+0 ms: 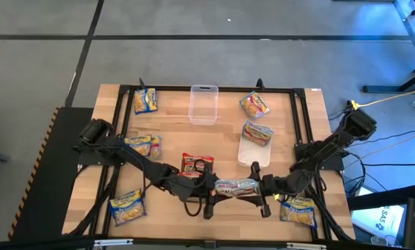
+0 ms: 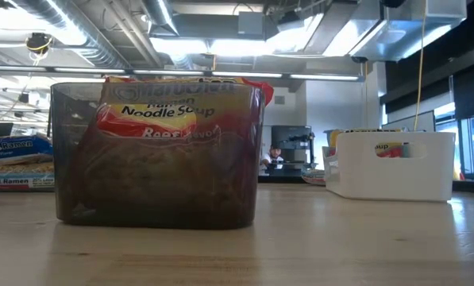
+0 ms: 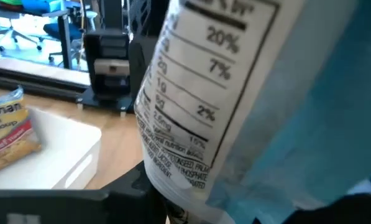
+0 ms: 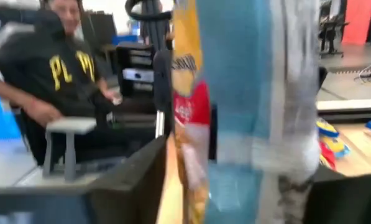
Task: Sort Maruchan noodles
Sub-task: Put the light blue noodle pack into the white bin
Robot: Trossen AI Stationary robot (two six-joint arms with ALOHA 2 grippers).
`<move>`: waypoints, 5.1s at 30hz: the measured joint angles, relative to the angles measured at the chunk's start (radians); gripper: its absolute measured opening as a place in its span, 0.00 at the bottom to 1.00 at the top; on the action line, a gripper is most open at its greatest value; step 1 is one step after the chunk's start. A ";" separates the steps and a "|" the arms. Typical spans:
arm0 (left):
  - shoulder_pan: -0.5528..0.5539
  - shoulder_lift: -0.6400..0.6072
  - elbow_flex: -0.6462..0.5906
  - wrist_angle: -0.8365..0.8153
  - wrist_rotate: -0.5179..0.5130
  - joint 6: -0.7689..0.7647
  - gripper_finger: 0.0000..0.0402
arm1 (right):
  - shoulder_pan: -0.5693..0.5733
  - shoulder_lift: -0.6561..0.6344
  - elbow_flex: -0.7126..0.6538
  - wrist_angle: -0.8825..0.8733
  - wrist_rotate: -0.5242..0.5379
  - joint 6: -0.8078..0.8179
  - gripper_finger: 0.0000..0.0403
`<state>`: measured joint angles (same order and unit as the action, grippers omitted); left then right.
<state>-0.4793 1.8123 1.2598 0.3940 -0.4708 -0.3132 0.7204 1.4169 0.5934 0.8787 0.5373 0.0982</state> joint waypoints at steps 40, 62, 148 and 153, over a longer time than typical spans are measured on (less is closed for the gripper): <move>-0.005 -0.014 0.000 -0.382 -0.007 -0.148 0.40 | -0.240 0.193 0.908 -1.607 -0.355 0.294 0.75; -0.006 -0.014 0.000 -0.393 -0.011 -0.167 0.49 | -0.258 0.277 0.908 -1.615 -0.426 0.232 0.24; -0.105 -0.100 0.000 -0.602 -0.036 -0.211 0.53 | -0.799 -0.155 0.268 -1.747 -0.310 -0.032 0.50; -0.103 -0.100 0.000 -0.602 -0.047 -0.254 0.53 | -0.799 -0.156 0.359 -1.825 -0.377 0.007 0.48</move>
<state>-0.5823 1.7123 1.2598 -0.2081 -0.5174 -0.5667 -0.0784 1.2613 0.9526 -0.9465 0.1607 0.1052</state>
